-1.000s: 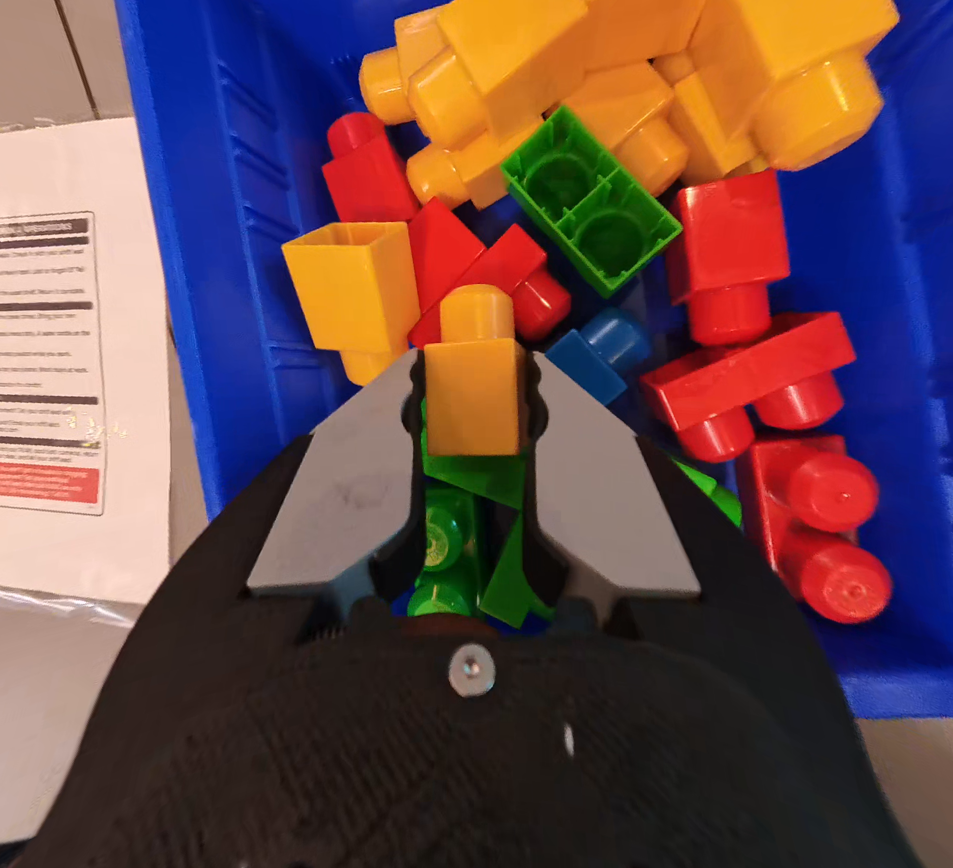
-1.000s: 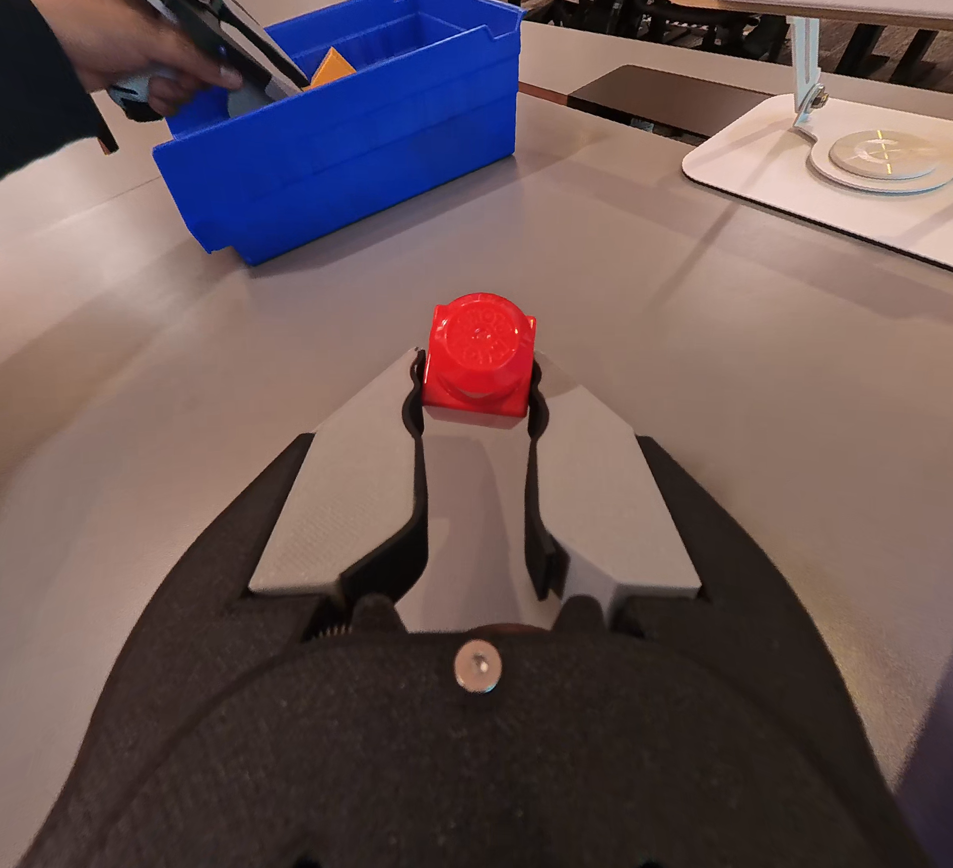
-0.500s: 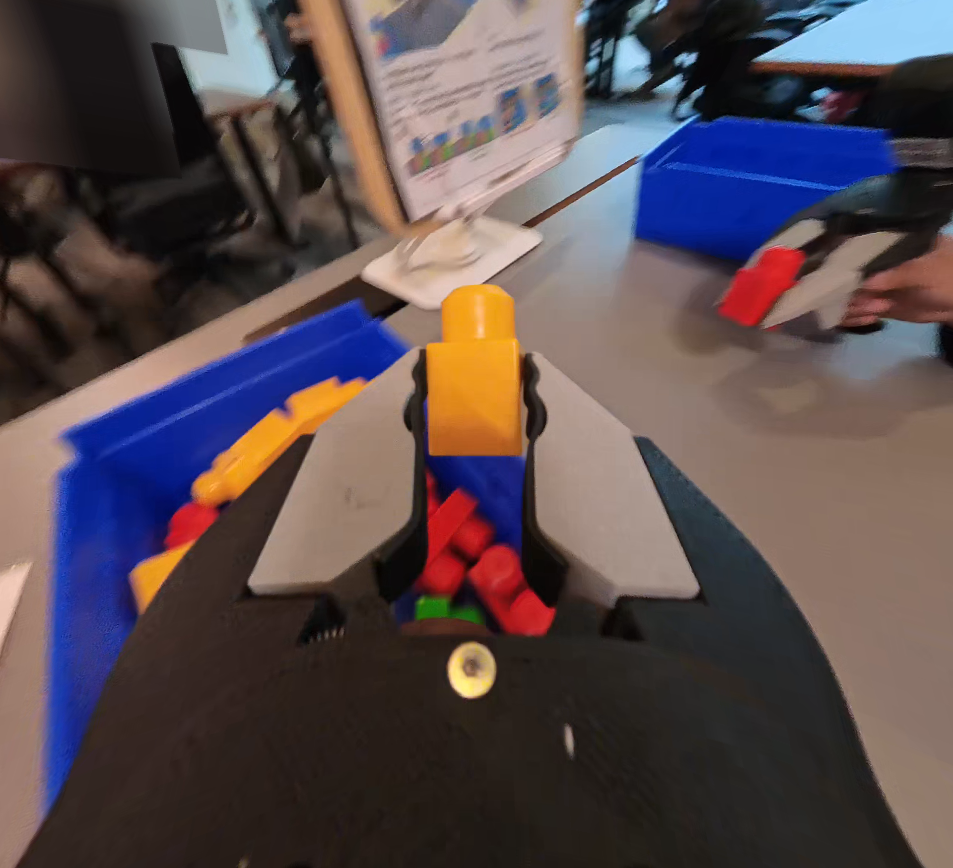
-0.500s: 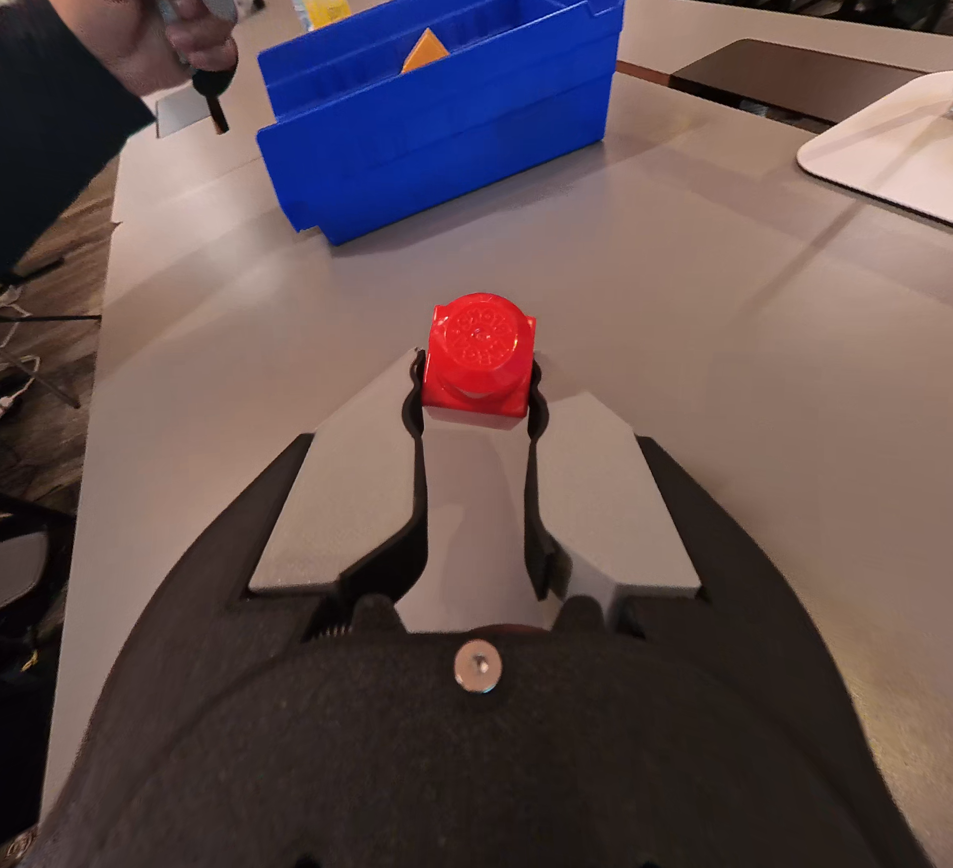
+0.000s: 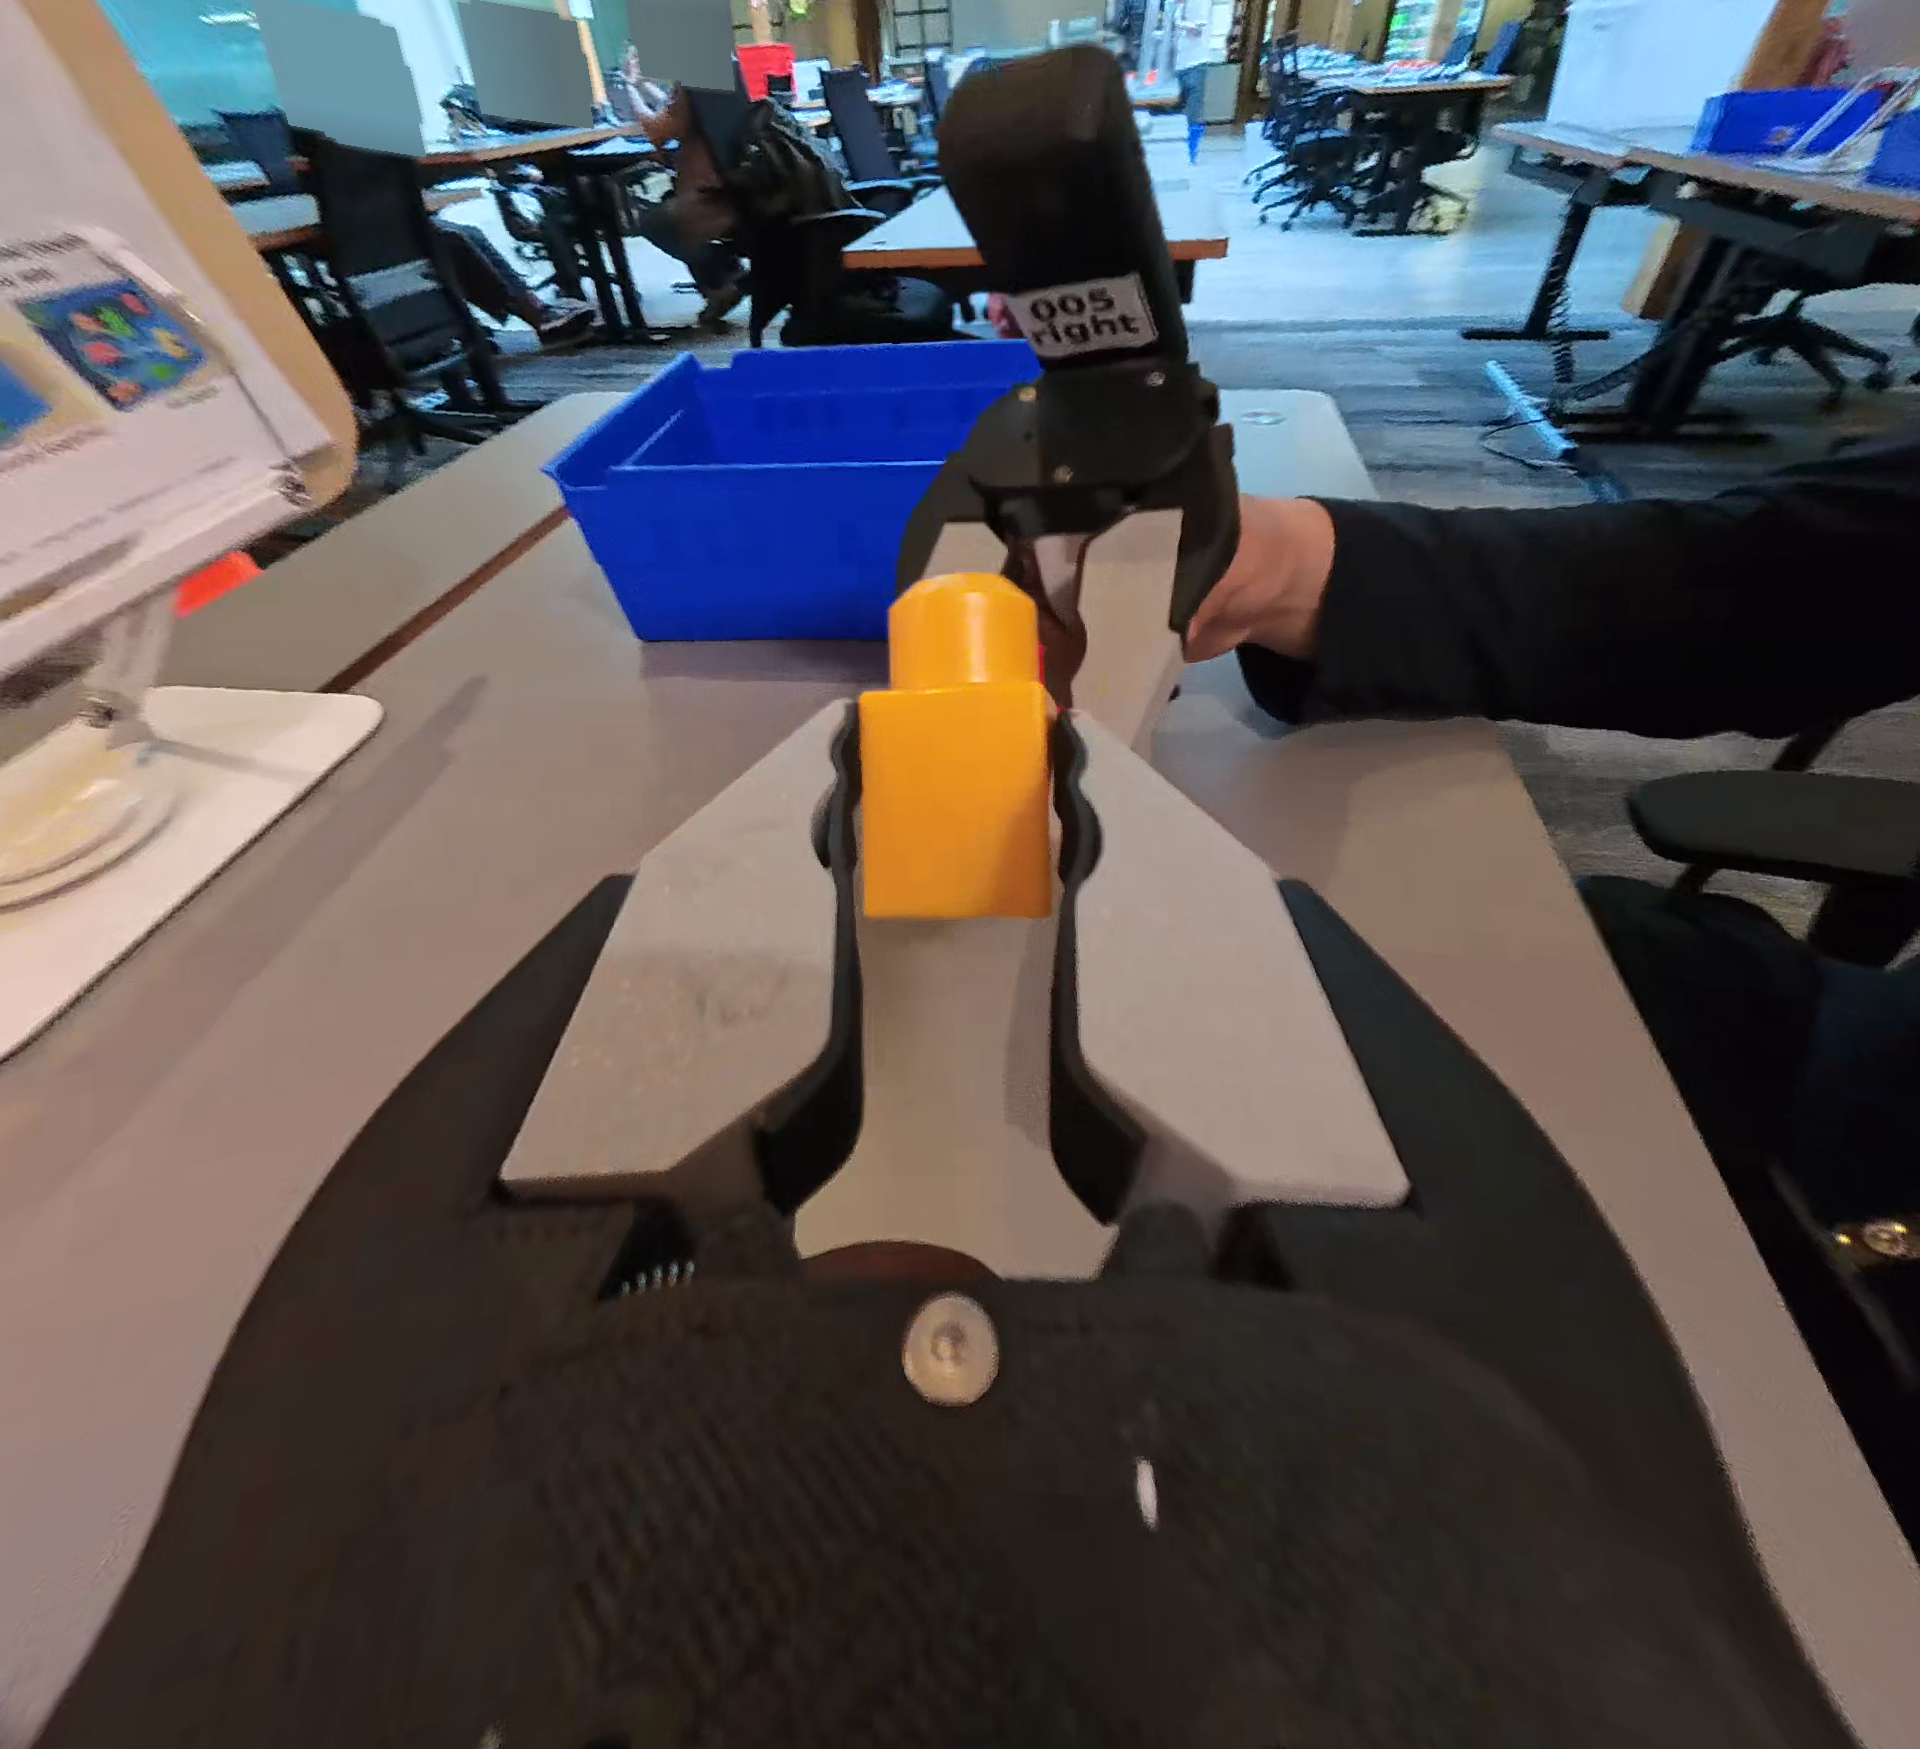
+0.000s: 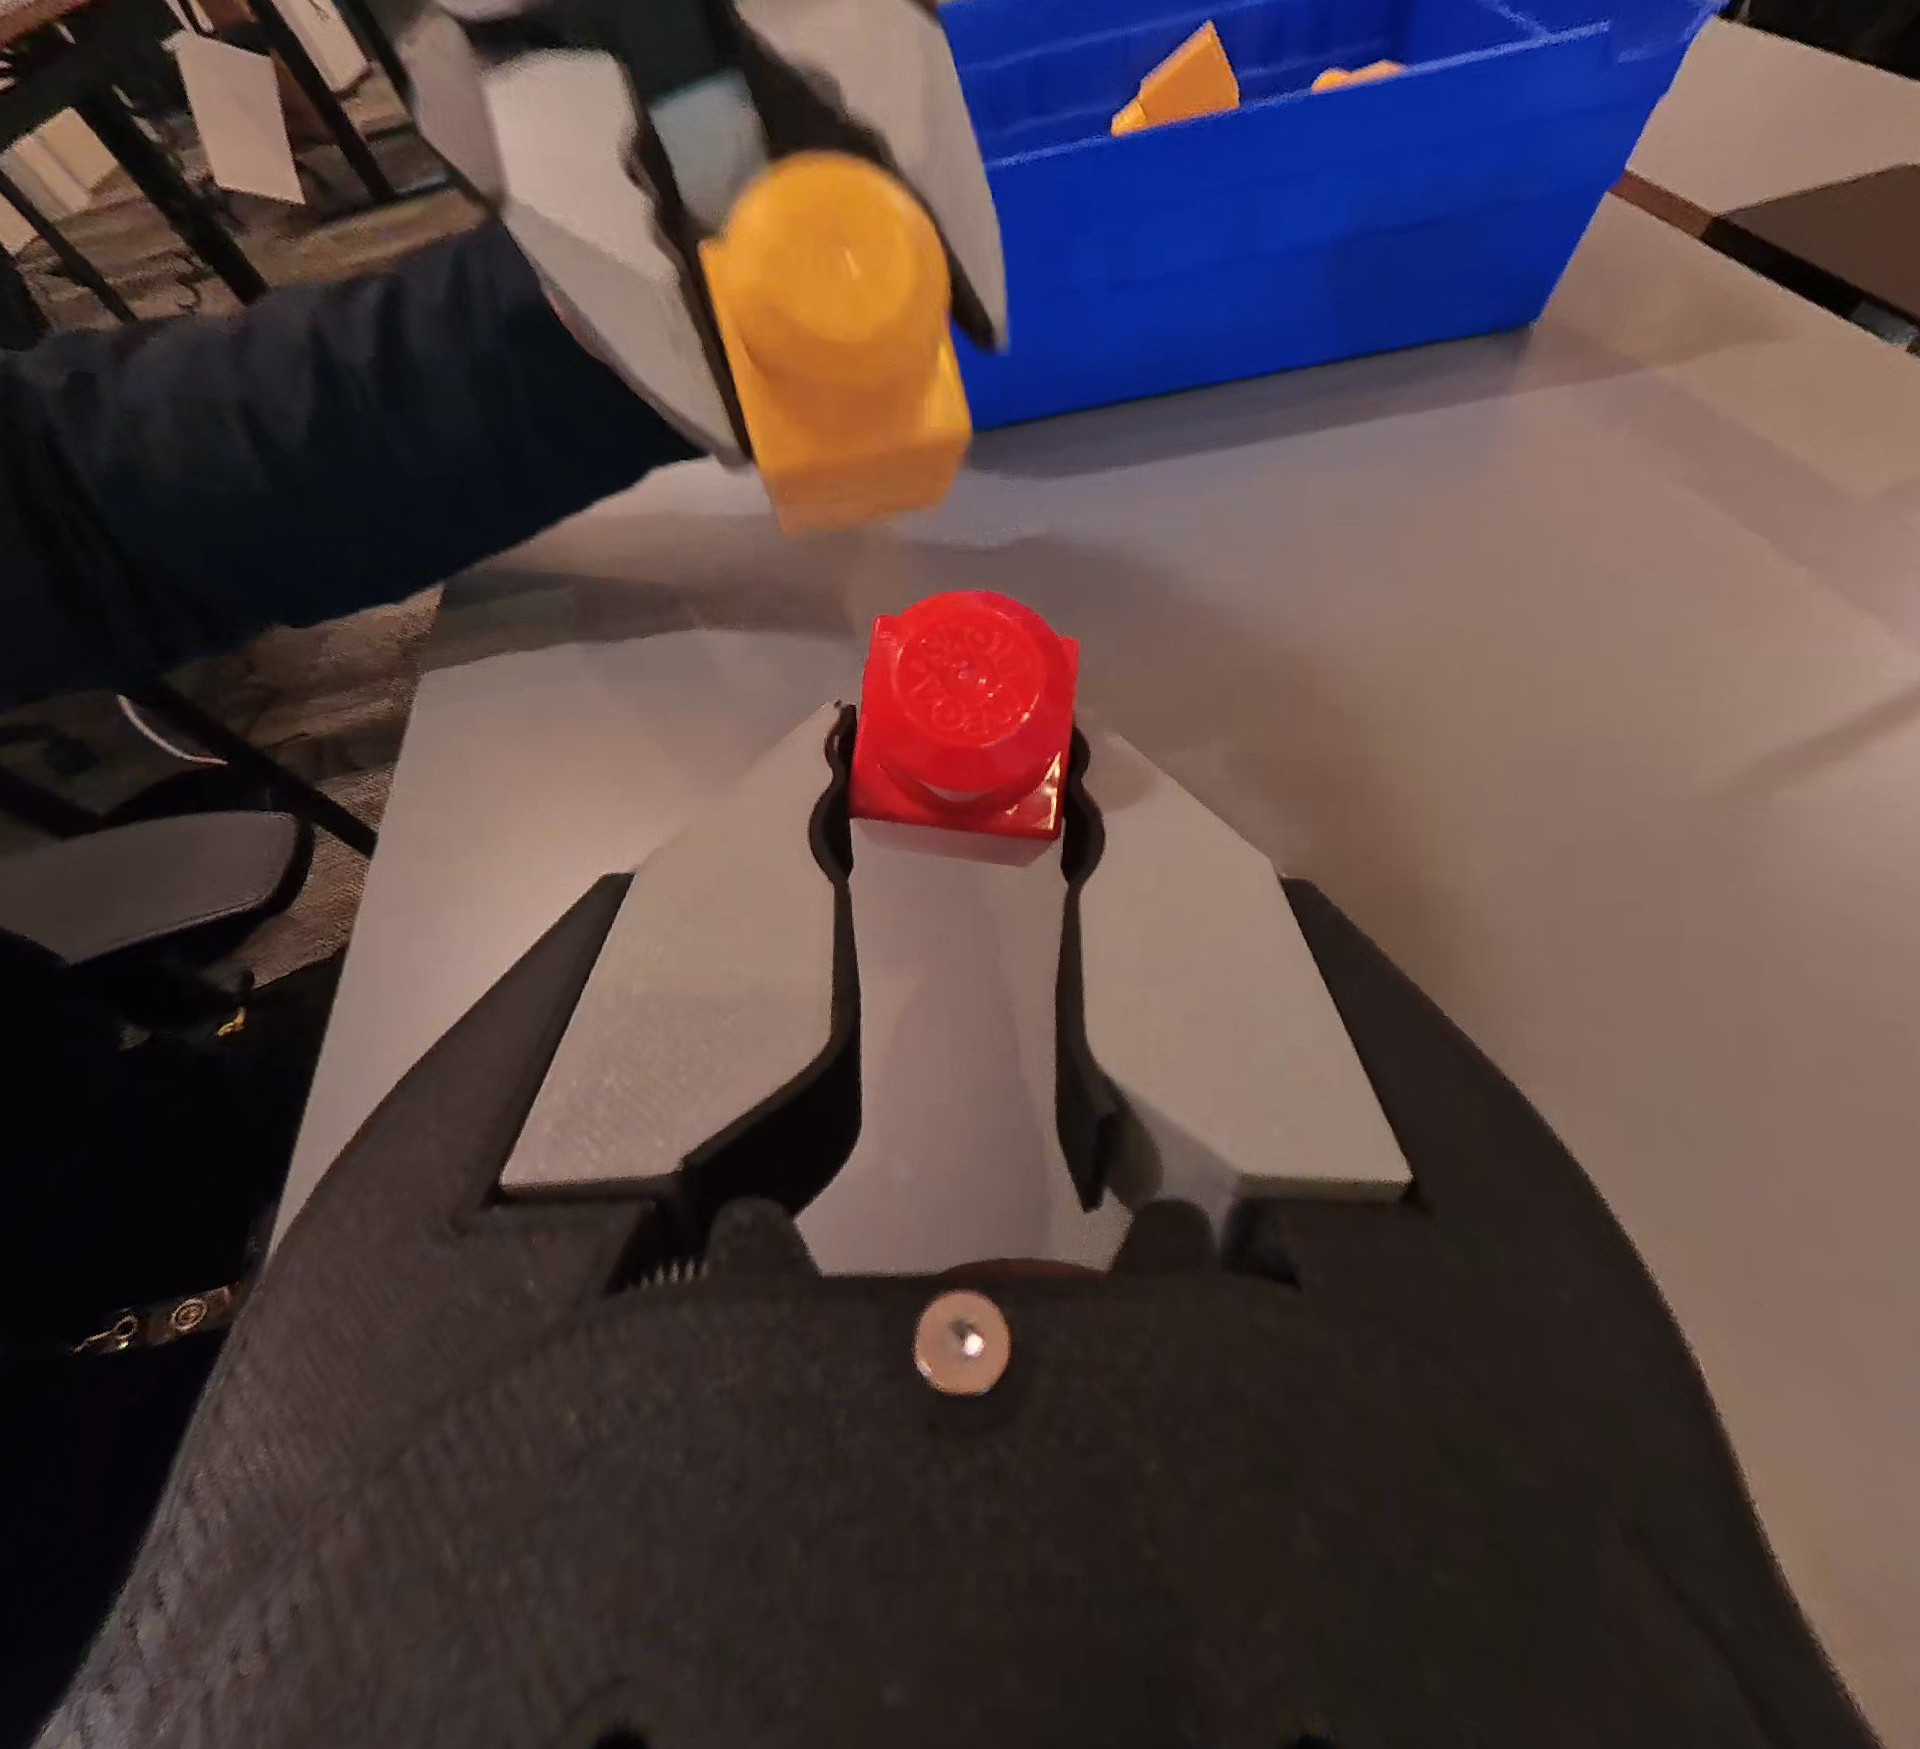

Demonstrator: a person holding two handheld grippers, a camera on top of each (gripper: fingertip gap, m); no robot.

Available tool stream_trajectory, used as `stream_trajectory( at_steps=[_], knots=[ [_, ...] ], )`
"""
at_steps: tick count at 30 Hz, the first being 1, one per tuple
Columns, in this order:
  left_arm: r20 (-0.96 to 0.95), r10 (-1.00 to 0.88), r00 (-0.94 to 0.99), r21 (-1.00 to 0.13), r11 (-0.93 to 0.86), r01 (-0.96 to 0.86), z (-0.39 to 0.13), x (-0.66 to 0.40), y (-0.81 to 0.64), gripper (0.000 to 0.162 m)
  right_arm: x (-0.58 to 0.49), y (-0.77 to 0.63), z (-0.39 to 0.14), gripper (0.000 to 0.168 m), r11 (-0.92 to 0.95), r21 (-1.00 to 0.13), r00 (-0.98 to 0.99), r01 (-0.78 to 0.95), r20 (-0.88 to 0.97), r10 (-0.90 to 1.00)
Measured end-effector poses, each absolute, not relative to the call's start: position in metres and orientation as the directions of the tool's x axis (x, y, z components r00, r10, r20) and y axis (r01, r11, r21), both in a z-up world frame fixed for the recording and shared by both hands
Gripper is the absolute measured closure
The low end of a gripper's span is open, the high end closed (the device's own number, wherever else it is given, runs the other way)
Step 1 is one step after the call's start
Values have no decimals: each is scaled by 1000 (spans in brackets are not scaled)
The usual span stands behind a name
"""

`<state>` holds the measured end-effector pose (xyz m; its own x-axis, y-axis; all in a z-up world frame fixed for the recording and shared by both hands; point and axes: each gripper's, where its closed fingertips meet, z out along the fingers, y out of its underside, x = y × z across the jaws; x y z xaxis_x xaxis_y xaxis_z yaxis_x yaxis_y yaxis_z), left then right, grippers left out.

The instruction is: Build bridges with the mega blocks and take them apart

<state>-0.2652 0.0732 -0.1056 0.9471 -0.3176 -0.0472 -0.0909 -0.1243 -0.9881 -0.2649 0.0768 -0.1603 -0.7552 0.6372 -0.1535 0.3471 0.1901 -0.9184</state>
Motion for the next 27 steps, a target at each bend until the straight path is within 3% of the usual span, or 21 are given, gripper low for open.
stream_trajectory(
  at_steps=[12,27],
  knots=[
    [147,-507,849,-985,2,172,-114,-250,77,127,-253,62,-156,133,155,-921,-809,357,-222,544],
    [257,-452,854,-946,60,317,-116,-265,82,127,-263,65,-145,133,-6,-931,-785,365,-312,535]
  ],
)
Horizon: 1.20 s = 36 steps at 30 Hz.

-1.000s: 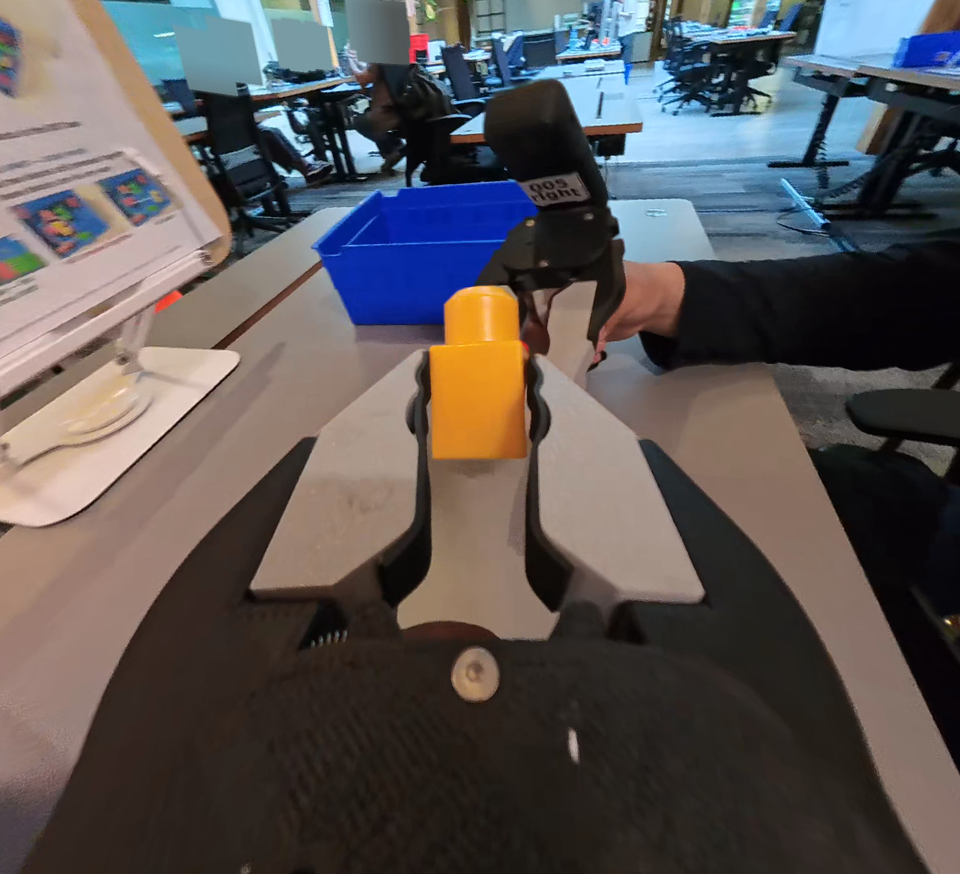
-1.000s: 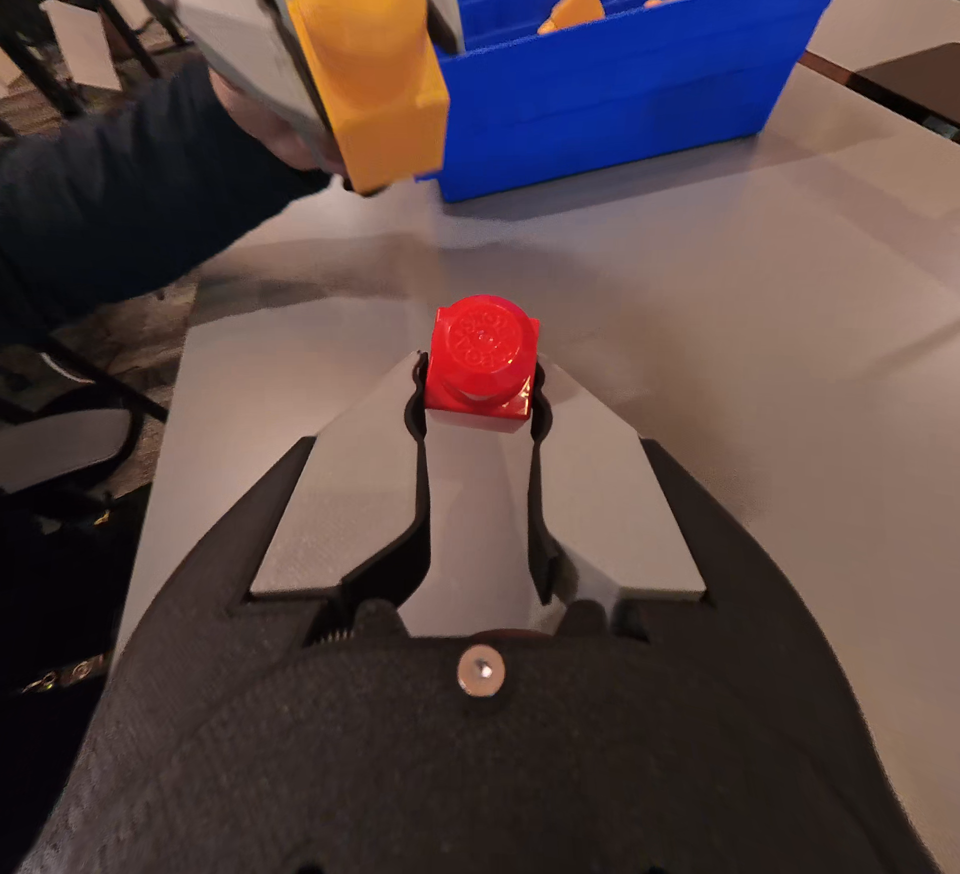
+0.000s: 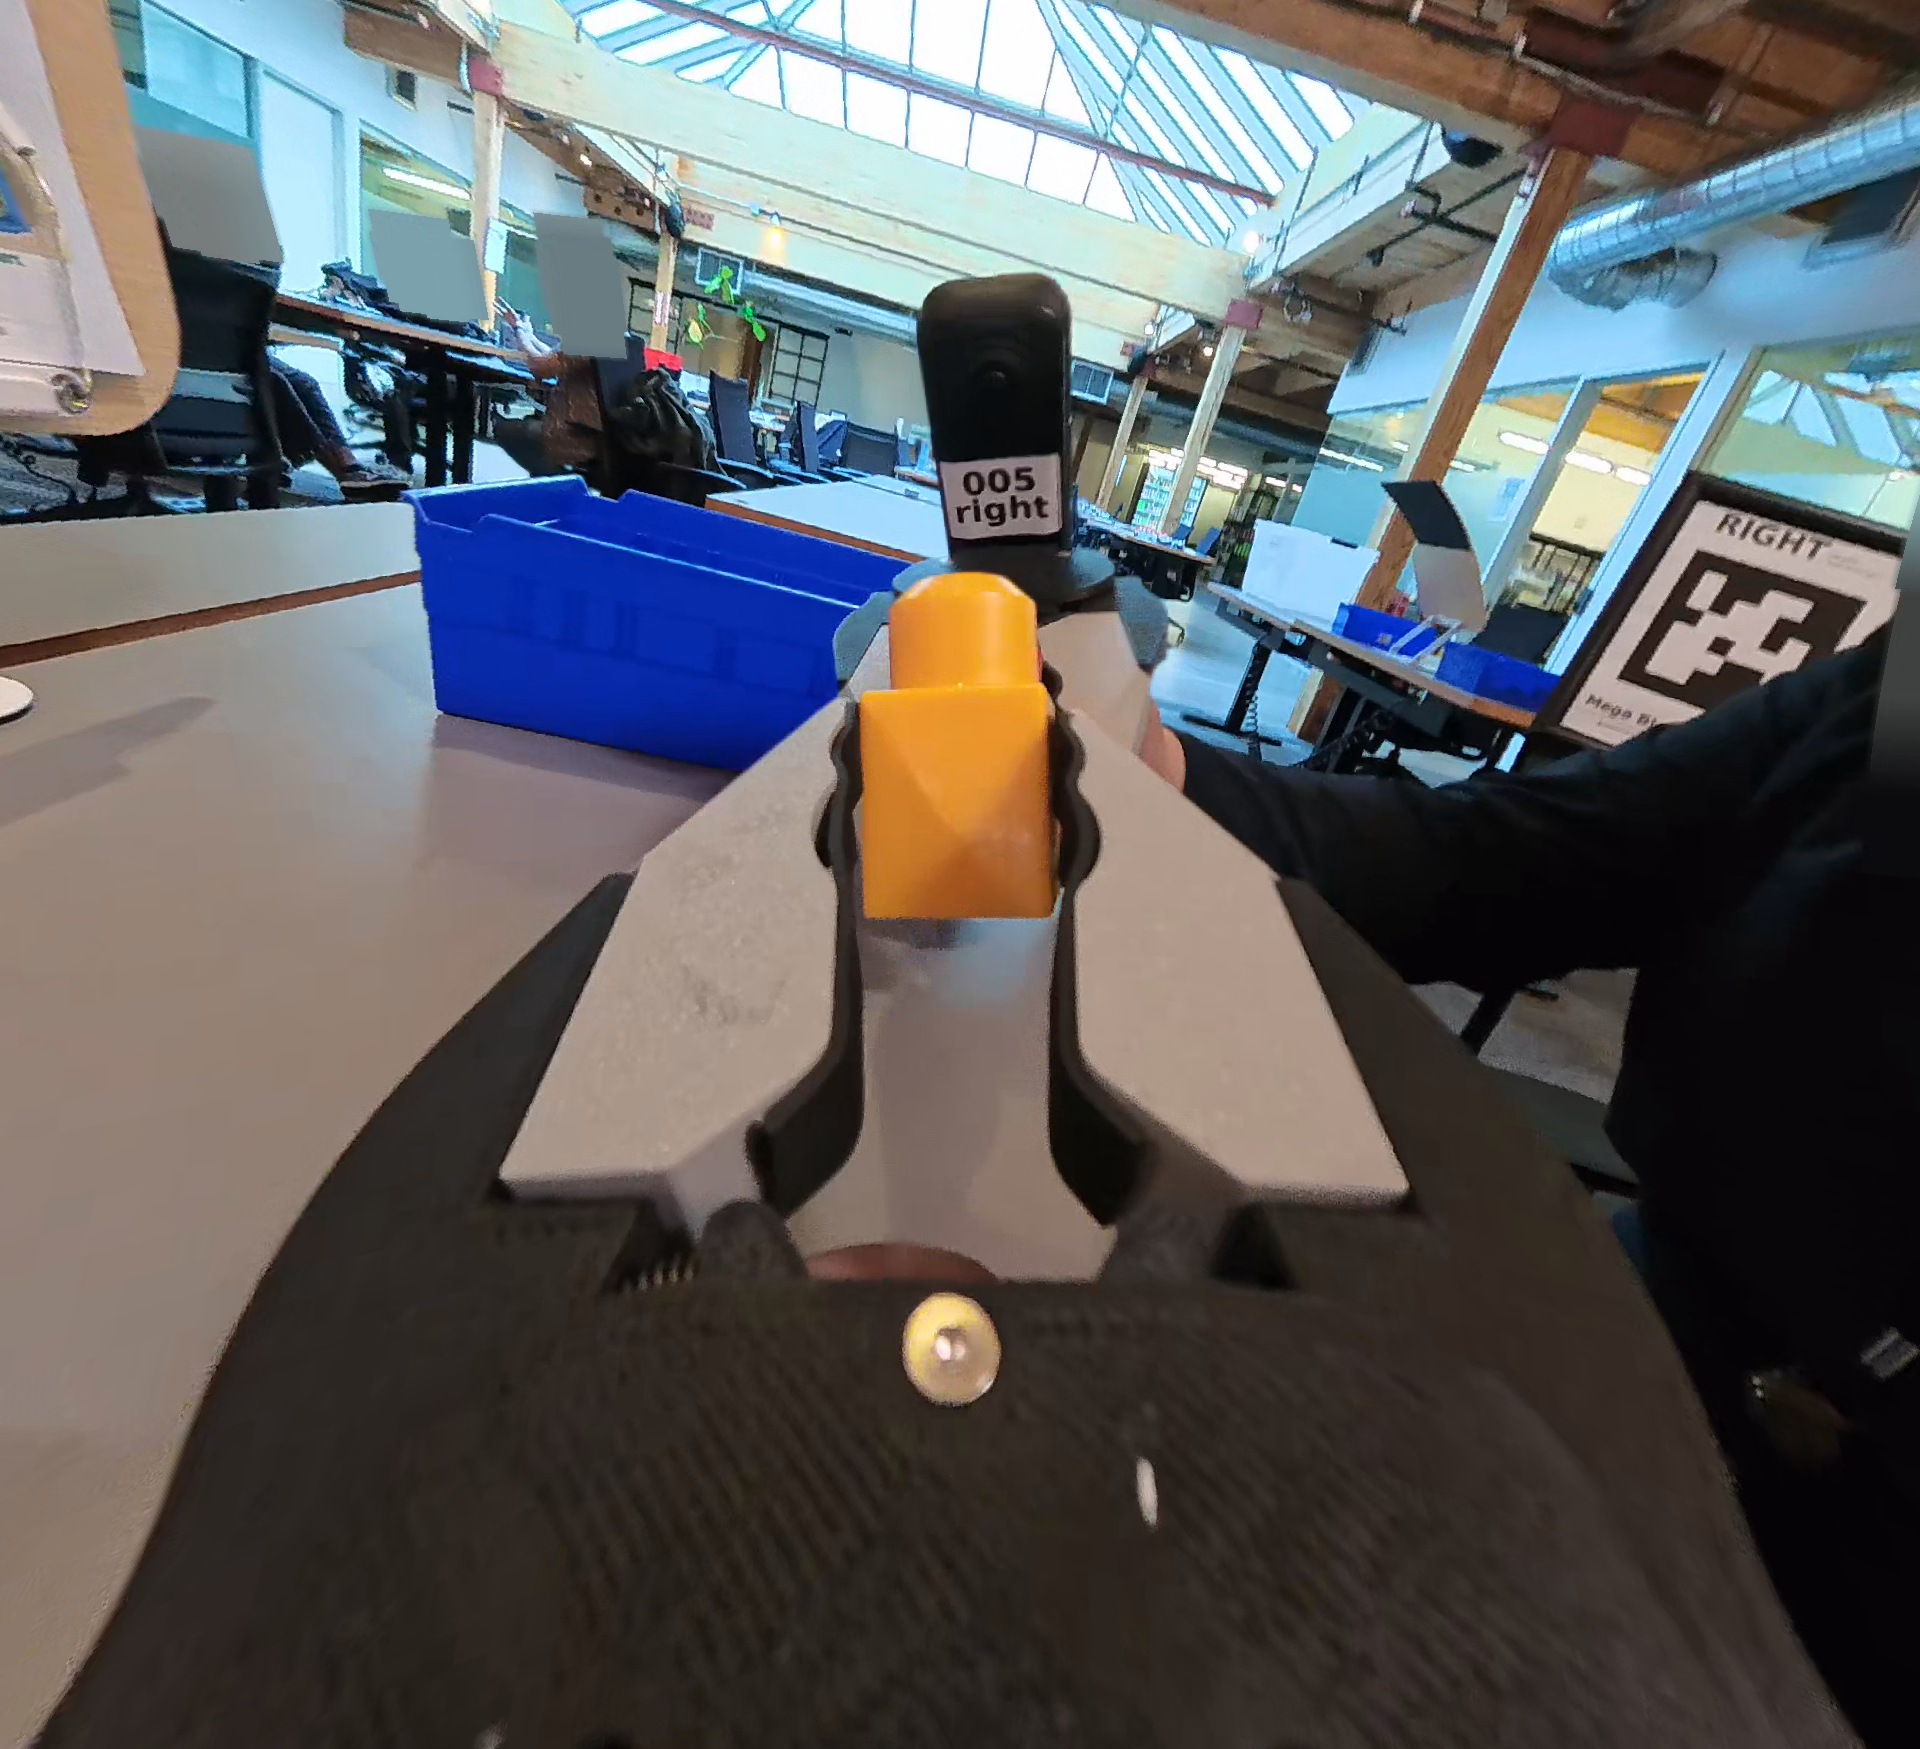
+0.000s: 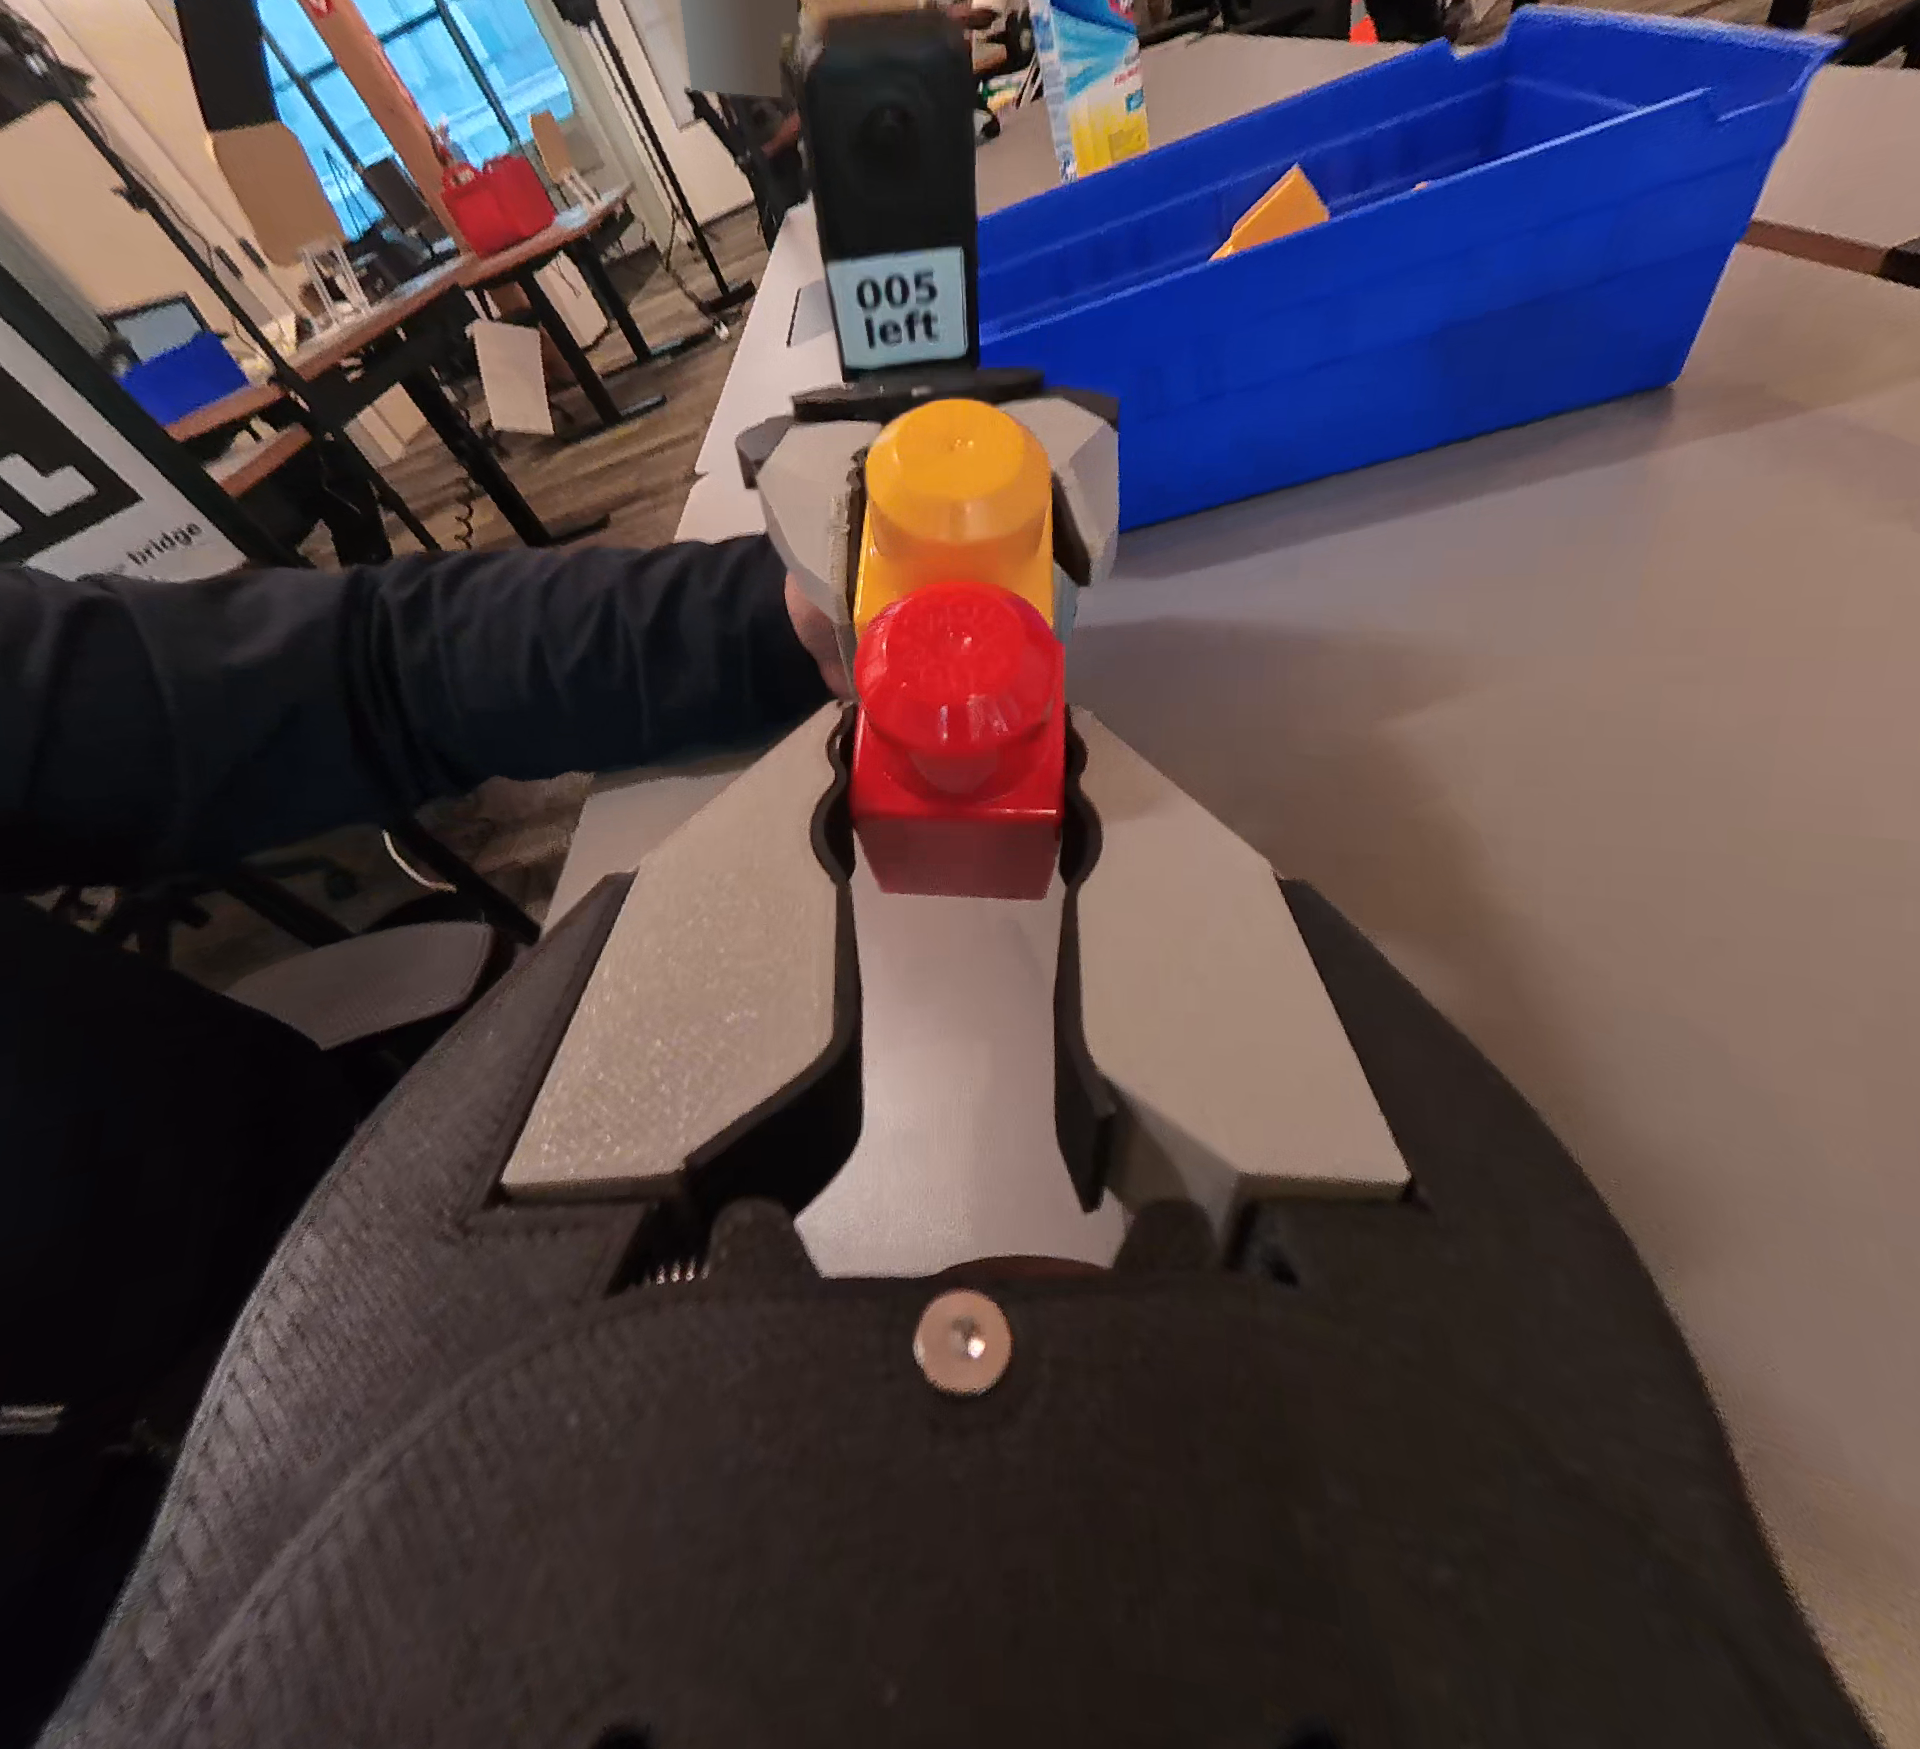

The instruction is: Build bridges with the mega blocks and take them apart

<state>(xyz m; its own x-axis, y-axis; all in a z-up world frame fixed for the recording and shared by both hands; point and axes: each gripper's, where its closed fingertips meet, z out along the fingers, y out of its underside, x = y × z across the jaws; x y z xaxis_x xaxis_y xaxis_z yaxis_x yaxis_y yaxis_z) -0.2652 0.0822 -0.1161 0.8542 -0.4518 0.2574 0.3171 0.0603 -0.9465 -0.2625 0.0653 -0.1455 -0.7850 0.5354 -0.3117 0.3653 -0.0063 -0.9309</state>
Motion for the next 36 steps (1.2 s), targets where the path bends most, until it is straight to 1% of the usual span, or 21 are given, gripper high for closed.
stream_trajectory(
  at_steps=[5,9,13,17,20,23,28,33,36],
  knots=[
    [289,-452,844,-932,67,356,-116,-266,85,128,-266,71,-133,133,-102,-928,-774,357,-356,524],
    [315,-461,830,-917,78,391,-113,-264,87,128,-266,74,-127,133,-121,-934,-774,336,-347,530],
    [327,-465,823,-911,75,405,-114,-264,86,128,-266,73,-130,133,-92,-943,-778,319,-316,543],
    [336,-468,817,-906,75,416,-115,-264,86,128,-268,74,-126,134,-130,-950,-781,284,-308,543],
    [344,-465,816,-906,65,419,-117,-266,86,128,-270,74,-128,133,-141,-947,-780,289,-318,539],
    [336,-465,819,-914,48,403,-121,-267,86,128,-270,74,-132,133,-131,-946,-780,297,-319,538],
    [285,-479,830,-946,1,325,-127,-267,82,129,-270,69,-148,133,-37,-956,-796,291,-263,545],
    [257,-489,834,-955,2,295,-127,-263,82,128,-269,71,-137,134,-70,-967,-801,243,-241,548],
    [260,-507,822,-946,39,323,-122,-260,80,128,-265,67,-131,133,-84,-972,-812,220,-231,536]
  ],
)
